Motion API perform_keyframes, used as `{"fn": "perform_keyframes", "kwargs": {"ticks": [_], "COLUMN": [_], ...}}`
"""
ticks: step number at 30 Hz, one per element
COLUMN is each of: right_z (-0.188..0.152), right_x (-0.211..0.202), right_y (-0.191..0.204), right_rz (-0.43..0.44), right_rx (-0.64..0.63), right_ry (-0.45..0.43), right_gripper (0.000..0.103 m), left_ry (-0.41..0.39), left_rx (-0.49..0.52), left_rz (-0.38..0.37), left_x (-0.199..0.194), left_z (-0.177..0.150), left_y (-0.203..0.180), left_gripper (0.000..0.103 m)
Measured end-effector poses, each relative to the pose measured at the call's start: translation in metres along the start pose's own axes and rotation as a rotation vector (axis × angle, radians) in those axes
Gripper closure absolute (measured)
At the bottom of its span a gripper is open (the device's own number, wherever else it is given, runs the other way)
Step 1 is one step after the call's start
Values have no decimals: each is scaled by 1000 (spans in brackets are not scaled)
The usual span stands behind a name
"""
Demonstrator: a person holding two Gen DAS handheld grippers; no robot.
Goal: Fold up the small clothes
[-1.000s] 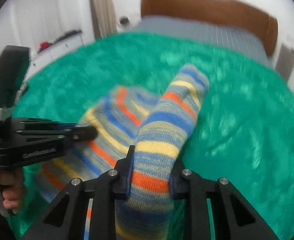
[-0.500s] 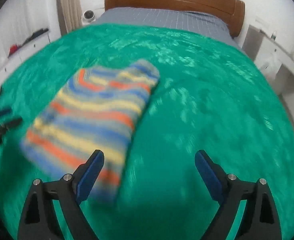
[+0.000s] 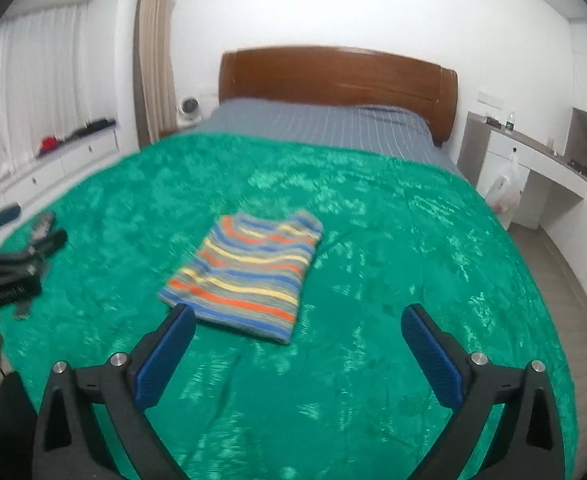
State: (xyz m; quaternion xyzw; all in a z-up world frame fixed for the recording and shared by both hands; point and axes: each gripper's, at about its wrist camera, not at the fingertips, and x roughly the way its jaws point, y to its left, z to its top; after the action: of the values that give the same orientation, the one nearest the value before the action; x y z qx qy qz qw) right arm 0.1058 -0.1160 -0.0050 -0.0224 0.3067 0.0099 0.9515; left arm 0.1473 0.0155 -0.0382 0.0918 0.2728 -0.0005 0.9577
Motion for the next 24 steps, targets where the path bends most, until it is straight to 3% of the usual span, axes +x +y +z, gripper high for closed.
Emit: {"fn": "perform_keyframes", "kwargs": {"ticks": [4, 11, 18, 24], "right_z": [-3, -8, -26, -42], "right_x": [-18, -60, -71, -98], "right_y": [7, 17, 23, 24], "right_rz": [35, 17, 127, 50], "right_rx": [10, 2, 38, 39], "right_ry": [19, -30, 91, 123], "right_gripper": [0, 0, 0, 0], "left_ry": [45, 30, 84, 146], "left_rx": [-23, 9, -55, -99], "left_rz": [-25, -32, -123, -129], "left_x": [-14, -49, -76, -85], "left_z": [-7, -19, -38, -51], "left_y": [0, -8, -3, 4], "left_gripper": [0, 0, 0, 0]}}
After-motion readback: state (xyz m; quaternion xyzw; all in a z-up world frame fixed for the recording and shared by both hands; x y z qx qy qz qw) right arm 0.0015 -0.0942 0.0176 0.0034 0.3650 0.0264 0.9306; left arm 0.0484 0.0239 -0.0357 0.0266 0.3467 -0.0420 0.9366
